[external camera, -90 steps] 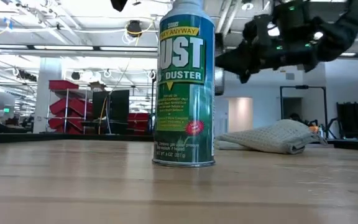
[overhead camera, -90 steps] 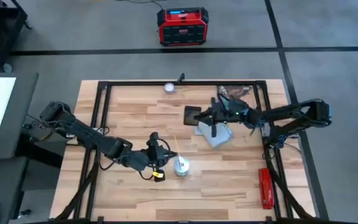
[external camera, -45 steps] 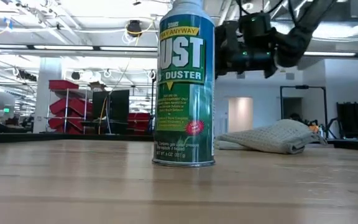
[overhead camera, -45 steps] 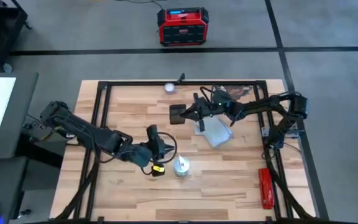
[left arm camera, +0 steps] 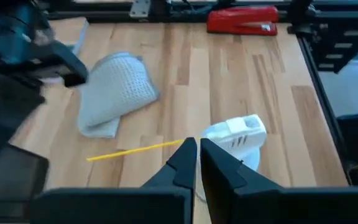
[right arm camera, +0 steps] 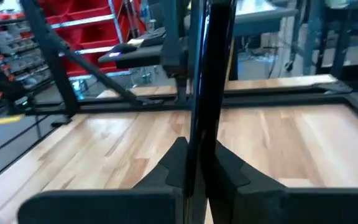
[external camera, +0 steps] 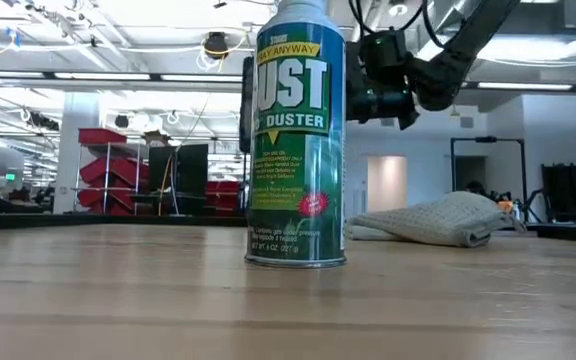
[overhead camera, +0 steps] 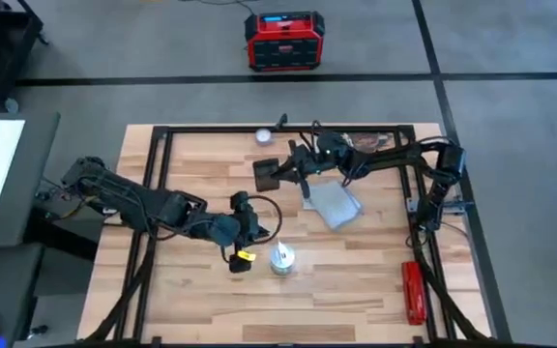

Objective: Apply microfiber cloth
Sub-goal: Spray the front of the cellphone with the cleaning bottle

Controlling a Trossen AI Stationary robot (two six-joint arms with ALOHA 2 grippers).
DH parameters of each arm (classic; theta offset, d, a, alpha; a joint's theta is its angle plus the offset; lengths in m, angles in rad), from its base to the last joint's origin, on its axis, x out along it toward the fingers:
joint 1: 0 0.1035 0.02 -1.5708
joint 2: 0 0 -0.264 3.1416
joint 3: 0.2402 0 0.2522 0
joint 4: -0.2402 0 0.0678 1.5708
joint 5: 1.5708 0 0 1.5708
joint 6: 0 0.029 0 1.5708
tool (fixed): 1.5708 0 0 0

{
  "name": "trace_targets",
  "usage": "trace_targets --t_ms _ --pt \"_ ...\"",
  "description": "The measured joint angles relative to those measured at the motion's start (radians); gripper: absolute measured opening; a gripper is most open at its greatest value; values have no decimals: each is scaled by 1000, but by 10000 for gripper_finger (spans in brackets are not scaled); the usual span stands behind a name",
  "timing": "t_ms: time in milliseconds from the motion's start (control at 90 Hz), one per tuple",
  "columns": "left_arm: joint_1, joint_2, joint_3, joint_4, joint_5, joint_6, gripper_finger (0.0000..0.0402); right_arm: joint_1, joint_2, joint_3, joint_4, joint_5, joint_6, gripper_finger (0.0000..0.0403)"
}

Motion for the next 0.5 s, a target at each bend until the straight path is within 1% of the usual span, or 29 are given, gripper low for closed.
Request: trace_targets --t_ms 100,278,500 --pt "8 10 1 2 46 26 0 -6 0 8 -21 -3 -1 15" --pt "13 49 77 -43 55 99 0 -3 0 10 -47 -3 -7 15" --pt "25 194 250 -258 70 185 0 -2 0 10 -51 -2 0 15"
